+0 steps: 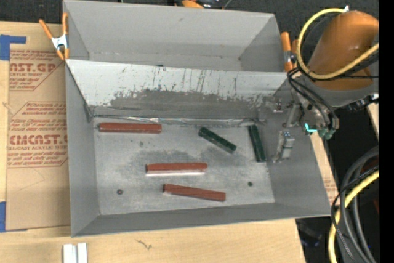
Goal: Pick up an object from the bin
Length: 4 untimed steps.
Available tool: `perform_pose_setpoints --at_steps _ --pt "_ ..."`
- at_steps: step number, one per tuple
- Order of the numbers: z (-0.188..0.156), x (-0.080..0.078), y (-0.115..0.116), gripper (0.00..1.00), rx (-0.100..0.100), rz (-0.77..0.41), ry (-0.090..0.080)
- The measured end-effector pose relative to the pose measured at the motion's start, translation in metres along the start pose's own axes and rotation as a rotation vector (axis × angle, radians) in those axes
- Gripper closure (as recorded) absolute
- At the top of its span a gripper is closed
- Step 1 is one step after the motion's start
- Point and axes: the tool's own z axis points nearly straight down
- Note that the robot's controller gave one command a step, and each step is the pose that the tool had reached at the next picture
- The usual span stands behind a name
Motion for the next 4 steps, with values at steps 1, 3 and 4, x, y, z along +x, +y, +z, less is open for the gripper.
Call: perform_pose_setpoints --at_steps 1,3,4 --pt "0.142 0.01 0.033 0.0 -0.002 0.045 0.001" --pt "0.138 -0.025 0.062 0.0 -0.001 0.239 -0.004" --pt "0.136 -0.025 0.062 1.0 0.0 0.238 -0.005"
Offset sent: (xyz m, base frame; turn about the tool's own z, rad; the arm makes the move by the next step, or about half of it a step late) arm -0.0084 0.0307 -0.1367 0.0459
